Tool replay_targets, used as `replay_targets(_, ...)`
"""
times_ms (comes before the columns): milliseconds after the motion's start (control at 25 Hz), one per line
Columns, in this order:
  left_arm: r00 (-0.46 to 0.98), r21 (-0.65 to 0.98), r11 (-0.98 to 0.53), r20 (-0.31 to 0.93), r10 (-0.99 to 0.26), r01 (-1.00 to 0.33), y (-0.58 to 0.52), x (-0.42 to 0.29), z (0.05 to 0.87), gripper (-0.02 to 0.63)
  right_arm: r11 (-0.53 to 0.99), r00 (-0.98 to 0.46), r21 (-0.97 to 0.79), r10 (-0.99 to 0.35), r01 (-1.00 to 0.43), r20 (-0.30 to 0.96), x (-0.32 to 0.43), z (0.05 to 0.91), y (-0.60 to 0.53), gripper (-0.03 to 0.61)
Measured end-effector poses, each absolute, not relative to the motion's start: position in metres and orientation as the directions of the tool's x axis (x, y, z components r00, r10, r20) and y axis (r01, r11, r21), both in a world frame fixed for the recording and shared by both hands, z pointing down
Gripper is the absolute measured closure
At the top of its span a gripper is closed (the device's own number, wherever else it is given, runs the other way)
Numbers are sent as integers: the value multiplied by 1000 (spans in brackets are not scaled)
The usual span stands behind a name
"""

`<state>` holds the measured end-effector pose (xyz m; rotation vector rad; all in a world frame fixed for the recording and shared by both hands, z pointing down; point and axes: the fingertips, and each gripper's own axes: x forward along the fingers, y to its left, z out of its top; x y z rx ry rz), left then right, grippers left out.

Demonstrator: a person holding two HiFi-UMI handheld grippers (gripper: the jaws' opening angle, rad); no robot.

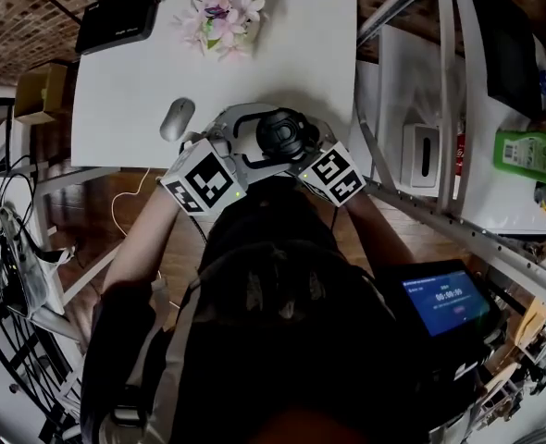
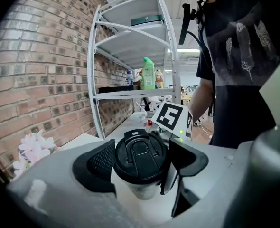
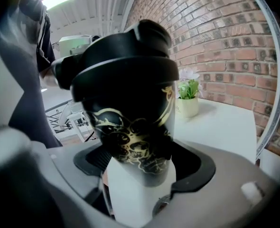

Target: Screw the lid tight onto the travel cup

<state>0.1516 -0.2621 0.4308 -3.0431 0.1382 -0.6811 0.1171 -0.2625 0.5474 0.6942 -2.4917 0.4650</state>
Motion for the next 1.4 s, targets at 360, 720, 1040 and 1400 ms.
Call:
replay_targets(360,890,-99,-995,452,-64,-21,-269,141,412,249,814,-745,-188,-376,-550,551,117,548,-262,189)
replay_targets(720,834,-14,-988,538,124,155,-267,135,436,247,811,-743,-191,-376,-553,553,118,549,-261,189)
replay_targets(1040,871,117,-982,455,184,146,-266,136,441,253,811,-741,-198,-365,-551,564,117,549,-261,189)
replay_targets(1400,906,150,-987,408,113,56,-266,136,439,258,812,-732,-189,-363,-552,577,118,549,-260,187)
